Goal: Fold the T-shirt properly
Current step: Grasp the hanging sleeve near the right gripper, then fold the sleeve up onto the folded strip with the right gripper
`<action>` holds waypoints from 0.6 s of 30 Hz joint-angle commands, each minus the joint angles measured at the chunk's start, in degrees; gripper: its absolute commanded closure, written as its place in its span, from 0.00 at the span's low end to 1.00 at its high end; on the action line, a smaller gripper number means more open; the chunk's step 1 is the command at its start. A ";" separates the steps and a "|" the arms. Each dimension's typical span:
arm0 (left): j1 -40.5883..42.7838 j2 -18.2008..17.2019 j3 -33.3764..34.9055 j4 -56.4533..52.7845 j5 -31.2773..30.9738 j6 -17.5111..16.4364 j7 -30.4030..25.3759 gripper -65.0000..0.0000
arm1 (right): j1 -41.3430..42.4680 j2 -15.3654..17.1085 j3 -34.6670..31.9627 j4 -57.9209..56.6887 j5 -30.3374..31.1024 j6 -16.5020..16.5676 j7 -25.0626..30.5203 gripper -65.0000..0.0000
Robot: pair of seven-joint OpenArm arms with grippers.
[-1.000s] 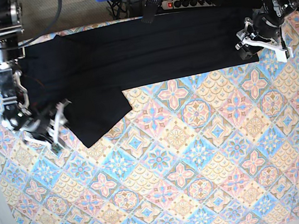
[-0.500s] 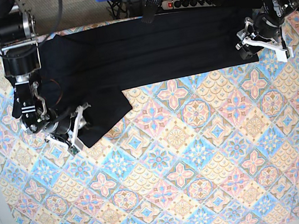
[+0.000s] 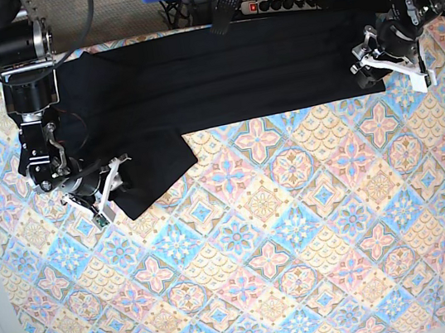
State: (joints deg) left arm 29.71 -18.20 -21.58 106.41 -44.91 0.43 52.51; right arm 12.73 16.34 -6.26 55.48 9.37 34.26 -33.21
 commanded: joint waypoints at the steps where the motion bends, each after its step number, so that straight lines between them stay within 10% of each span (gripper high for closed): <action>1: 0.13 -0.75 -0.44 1.06 -0.41 -0.21 -0.78 0.50 | 0.94 0.59 0.24 0.38 -0.27 0.24 -0.68 0.62; 18: 0.13 -0.75 -0.44 1.06 -0.33 -0.21 -0.78 0.50 | 4.02 0.94 0.33 -1.90 -0.27 0.16 2.13 0.62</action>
State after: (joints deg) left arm 29.71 -18.24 -21.58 106.41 -44.88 0.40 52.51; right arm 15.64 16.49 -6.26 53.06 8.56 34.26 -31.57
